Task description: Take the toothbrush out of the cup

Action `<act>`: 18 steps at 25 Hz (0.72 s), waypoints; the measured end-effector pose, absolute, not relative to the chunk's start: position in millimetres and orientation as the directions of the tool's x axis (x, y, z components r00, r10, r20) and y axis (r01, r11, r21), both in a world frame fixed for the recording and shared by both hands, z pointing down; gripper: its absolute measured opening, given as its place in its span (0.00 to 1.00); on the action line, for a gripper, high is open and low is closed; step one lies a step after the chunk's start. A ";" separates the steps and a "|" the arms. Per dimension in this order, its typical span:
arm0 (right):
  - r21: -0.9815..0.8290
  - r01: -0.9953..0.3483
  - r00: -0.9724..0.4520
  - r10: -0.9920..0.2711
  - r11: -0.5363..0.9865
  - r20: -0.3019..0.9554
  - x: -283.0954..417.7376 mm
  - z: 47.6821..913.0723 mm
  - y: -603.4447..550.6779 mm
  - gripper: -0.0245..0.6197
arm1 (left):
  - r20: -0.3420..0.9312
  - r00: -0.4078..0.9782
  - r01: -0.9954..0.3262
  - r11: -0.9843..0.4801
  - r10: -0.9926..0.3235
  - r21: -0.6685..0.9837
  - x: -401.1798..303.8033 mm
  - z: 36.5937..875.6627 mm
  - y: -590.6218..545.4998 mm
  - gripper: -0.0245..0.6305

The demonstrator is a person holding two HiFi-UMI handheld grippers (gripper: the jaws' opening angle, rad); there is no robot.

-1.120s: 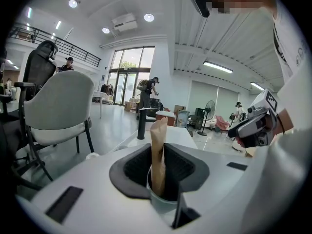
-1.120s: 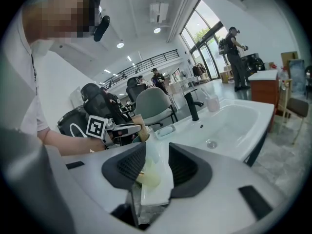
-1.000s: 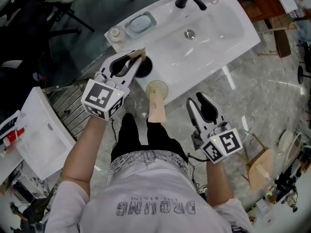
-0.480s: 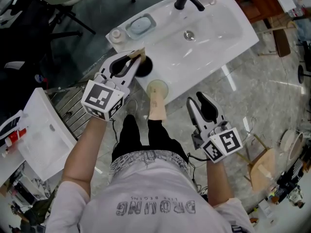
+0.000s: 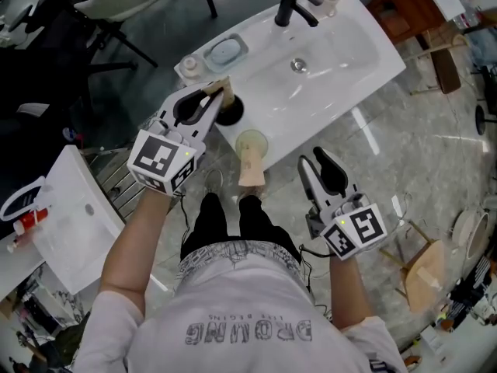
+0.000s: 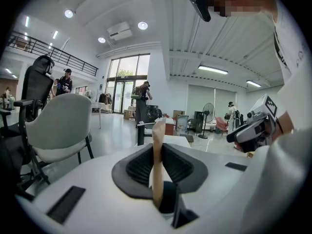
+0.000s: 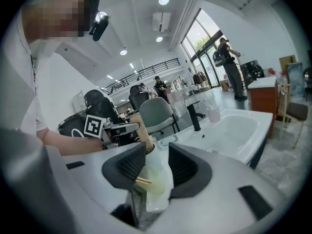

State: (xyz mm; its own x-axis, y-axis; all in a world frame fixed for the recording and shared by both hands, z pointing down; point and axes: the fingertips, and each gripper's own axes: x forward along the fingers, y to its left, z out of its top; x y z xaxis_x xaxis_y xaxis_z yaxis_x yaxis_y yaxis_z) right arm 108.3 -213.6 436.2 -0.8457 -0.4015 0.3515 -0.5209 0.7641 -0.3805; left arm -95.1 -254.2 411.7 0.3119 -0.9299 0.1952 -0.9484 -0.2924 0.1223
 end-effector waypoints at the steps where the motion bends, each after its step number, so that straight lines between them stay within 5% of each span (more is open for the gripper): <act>1: -0.380 -0.520 -0.847 -0.403 0.765 0.347 108.7 434.1 -213.1 0.28 | 0.192 0.312 -0.949 -0.294 -0.931 0.117 -94.5 407.6 -253.6 0.14; 18: -0.358 -0.487 -0.871 -0.415 0.797 0.261 108.3 400.6 -198.8 0.28 | 0.104 0.285 -0.958 -0.286 -0.953 0.010 -95.4 330.5 -226.8 0.14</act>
